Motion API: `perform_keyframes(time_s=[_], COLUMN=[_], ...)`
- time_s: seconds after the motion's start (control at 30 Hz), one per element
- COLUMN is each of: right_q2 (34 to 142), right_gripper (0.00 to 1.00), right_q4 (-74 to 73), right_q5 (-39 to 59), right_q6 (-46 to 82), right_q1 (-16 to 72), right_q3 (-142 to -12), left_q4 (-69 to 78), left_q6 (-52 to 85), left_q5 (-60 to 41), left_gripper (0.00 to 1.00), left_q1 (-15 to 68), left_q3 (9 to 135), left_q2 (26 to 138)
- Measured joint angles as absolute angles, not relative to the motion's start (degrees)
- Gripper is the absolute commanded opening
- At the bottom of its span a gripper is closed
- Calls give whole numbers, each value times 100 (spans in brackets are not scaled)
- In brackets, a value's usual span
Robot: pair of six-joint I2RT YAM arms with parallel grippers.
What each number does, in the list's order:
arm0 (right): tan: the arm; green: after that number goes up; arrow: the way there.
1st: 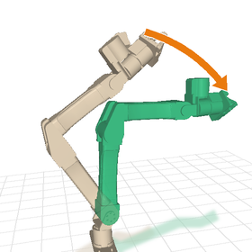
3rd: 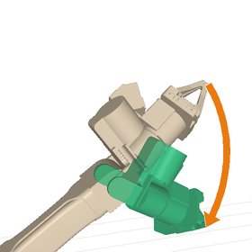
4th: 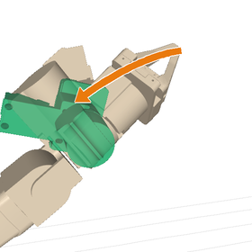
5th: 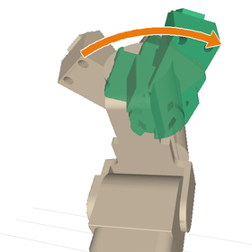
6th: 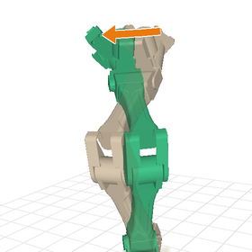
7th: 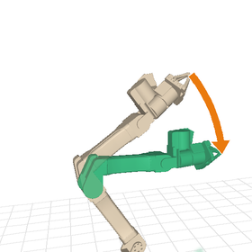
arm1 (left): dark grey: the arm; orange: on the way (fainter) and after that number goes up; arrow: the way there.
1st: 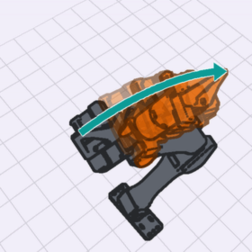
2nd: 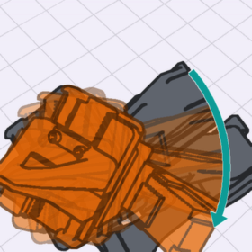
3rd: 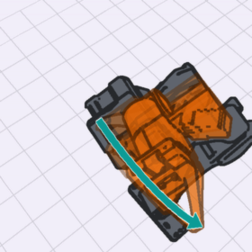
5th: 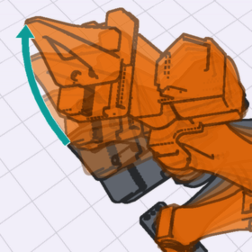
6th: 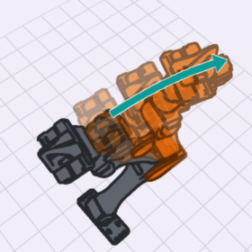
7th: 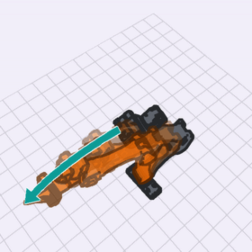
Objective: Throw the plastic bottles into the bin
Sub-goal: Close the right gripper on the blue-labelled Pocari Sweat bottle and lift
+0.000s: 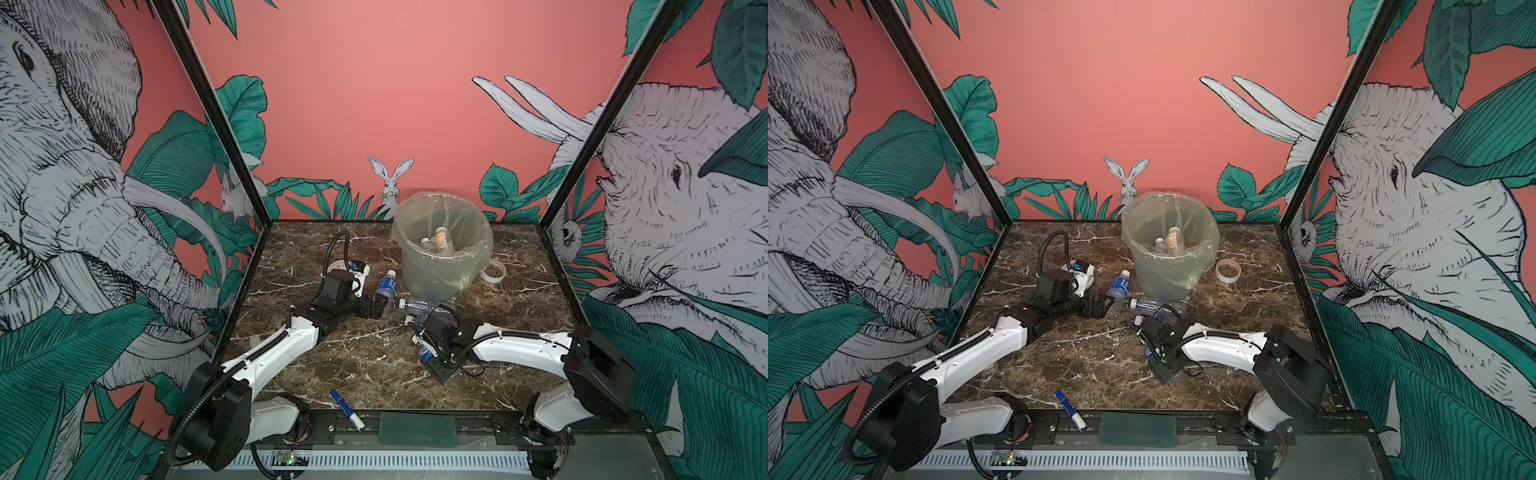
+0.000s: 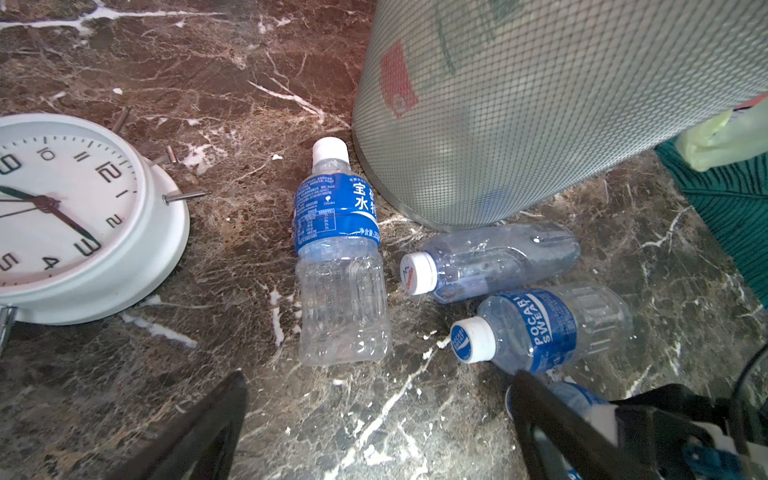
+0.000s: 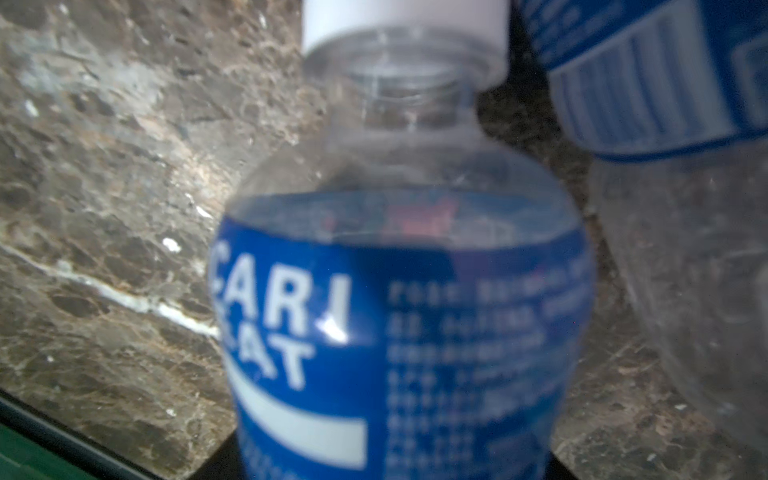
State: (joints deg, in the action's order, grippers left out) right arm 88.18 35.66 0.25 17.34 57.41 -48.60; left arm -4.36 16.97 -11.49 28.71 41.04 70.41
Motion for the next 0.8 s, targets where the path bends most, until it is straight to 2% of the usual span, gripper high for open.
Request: perform_keyframes(time_s=[0.27, 0.8], right_q2=[8554, 5343], right_gripper=[55, 56], right_q4=[3426, 2873], right_q5=[-217, -1227], right_q6=[1734, 1946], right_q1=[5846, 6095], right_q3=[-4801, -3583], left_q4=[-434, -438], left_q6=[1697, 1695], left_q5=[-1192, -1372], left_gripper=[99, 100], left_q1=[2871, 2871], left_q3=[4034, 3907], left_q2=[7041, 7159])
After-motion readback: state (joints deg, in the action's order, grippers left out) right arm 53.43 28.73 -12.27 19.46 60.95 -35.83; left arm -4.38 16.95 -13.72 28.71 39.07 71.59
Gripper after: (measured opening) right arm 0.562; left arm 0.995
